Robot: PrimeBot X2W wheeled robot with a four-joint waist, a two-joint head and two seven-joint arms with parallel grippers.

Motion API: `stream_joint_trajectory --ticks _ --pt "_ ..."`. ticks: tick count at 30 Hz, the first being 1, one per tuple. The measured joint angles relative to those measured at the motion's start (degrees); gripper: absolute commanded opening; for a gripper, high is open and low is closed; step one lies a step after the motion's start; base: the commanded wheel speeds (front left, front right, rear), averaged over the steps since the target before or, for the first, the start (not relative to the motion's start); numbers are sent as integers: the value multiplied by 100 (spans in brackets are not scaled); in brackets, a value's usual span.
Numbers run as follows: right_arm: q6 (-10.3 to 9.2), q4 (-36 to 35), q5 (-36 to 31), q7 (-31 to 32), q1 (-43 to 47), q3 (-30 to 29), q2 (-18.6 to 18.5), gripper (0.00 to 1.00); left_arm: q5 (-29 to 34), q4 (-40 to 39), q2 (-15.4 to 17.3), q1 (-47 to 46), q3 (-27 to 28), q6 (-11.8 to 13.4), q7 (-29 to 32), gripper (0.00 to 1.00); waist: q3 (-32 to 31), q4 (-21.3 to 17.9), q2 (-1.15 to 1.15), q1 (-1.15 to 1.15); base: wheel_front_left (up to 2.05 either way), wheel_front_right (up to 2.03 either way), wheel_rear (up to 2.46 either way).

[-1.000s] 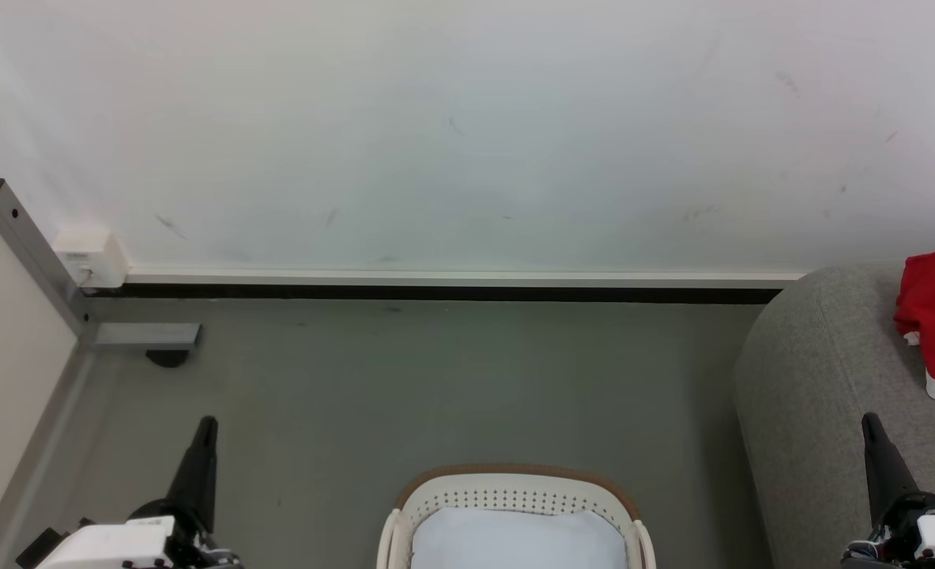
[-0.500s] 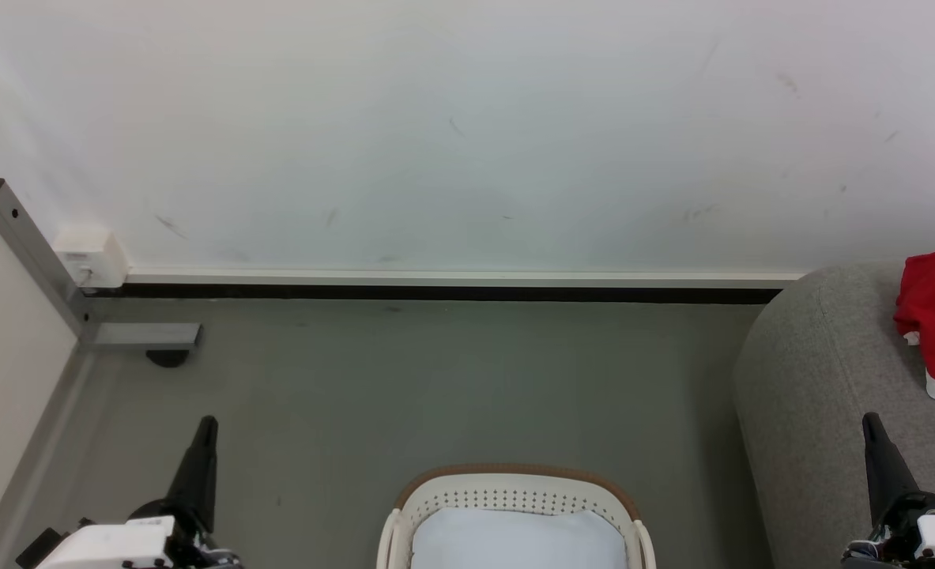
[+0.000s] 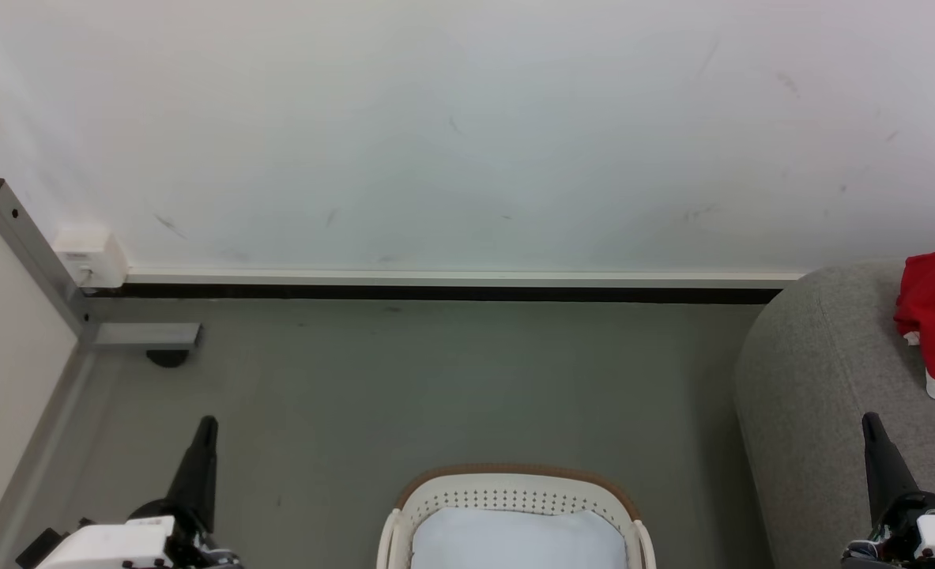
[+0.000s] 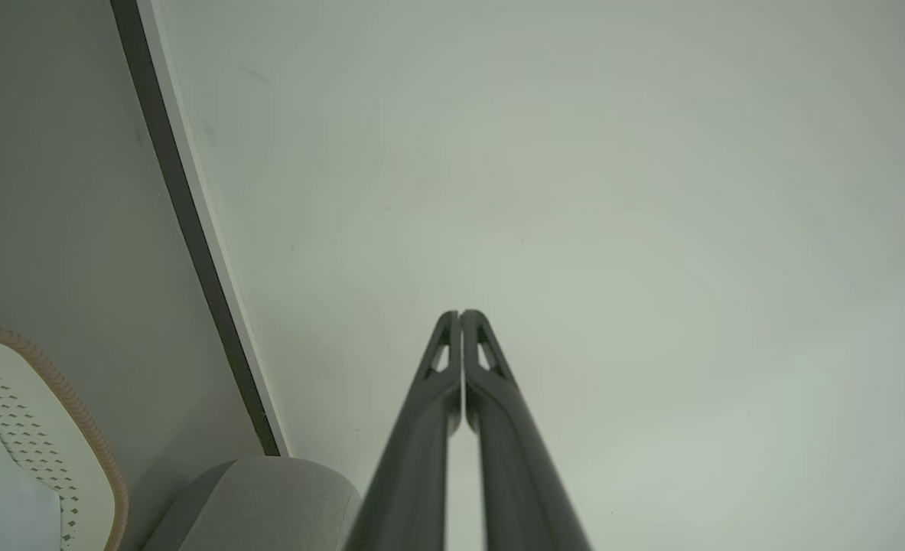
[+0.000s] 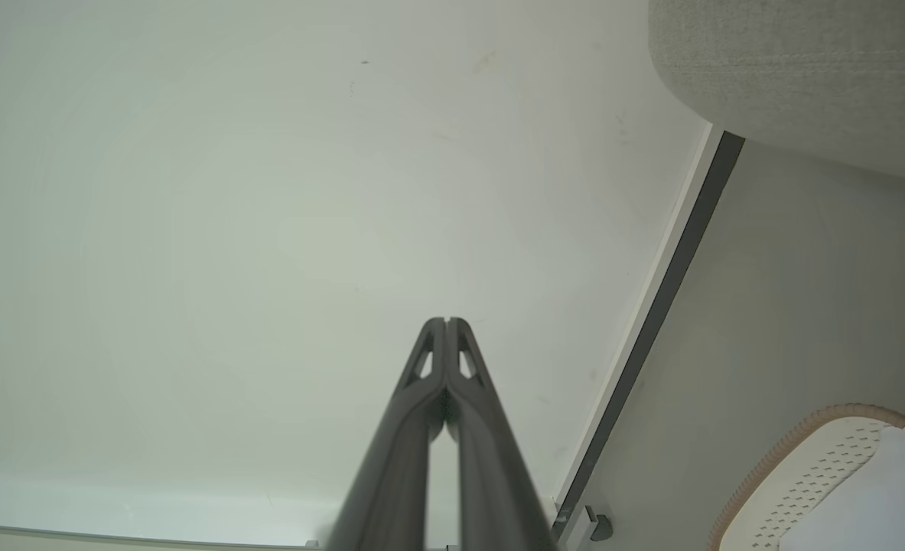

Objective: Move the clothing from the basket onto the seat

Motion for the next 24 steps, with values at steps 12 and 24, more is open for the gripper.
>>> stream_joint_trajectory --ticks 12,24 --pt "0 -2 19 -2 -1 15 -10 0 0 0 0 0 0 0 0 0 0 0 0 0 0 0 0" --pt "0 -4 26 -10 -1 31 -22 0 0 0 0 0 0 0 0 0 0 0 0 0 0 0 0"
